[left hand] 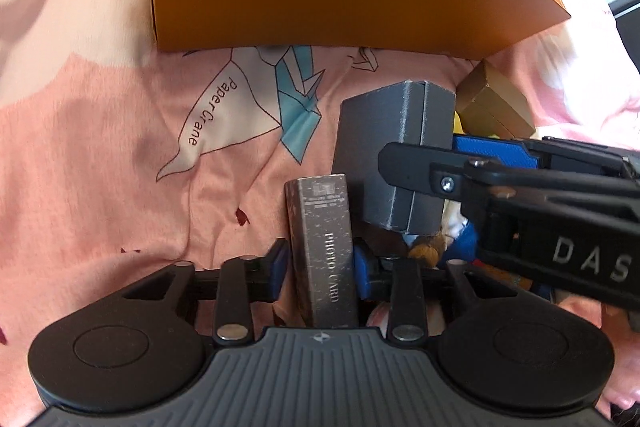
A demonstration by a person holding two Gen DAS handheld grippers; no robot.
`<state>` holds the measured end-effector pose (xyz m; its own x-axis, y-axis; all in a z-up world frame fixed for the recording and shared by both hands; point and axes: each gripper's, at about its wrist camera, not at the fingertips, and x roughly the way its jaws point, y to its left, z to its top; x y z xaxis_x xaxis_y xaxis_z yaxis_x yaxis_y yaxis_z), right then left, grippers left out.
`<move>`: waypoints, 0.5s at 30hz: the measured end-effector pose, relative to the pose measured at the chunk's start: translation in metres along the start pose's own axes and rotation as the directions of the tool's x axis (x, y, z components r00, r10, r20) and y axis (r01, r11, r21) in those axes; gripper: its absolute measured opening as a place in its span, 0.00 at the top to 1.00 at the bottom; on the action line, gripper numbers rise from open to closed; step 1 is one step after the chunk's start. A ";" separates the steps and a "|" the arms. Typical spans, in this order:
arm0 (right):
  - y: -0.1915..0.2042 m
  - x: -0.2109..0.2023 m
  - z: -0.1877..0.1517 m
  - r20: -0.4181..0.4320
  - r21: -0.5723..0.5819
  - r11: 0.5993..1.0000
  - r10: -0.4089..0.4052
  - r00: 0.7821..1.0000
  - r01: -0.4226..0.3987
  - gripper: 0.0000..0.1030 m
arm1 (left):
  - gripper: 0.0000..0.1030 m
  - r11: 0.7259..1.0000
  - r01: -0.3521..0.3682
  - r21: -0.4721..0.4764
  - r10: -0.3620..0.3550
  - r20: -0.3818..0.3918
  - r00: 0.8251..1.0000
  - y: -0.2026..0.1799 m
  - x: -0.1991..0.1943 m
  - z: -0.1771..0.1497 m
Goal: Organize objects
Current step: 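Grasp the silver photo card box with the left gripper while the right grasps the grey box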
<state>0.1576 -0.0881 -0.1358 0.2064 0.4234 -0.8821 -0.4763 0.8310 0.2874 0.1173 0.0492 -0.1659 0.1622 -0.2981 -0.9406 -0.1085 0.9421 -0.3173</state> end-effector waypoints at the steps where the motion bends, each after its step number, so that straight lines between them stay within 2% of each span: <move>1: 0.001 0.001 0.000 -0.001 -0.006 1.000 -0.003 1.000 0.003 0.59 | 0.72 1.000 -0.005 -0.003 0.005 0.001 1.000 0.000 0.000 0.000; 7: -0.002 -0.003 -0.001 0.001 0.011 1.000 0.016 1.000 -0.016 0.60 | 0.75 1.000 -0.026 -0.012 0.026 0.030 0.999 0.003 -0.012 -0.007; 15: 0.001 -0.029 -0.002 0.070 -0.027 0.999 0.043 0.997 -0.042 0.61 | 0.75 0.998 -0.067 -0.008 0.067 0.140 0.988 0.000 -0.050 -0.008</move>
<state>0.1497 -0.0999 -0.1104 0.2452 0.4835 -0.8403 -0.5072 0.8027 0.3138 0.1012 0.0631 -0.1202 0.2901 -0.2097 -0.9337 -0.1273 0.9586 -0.2548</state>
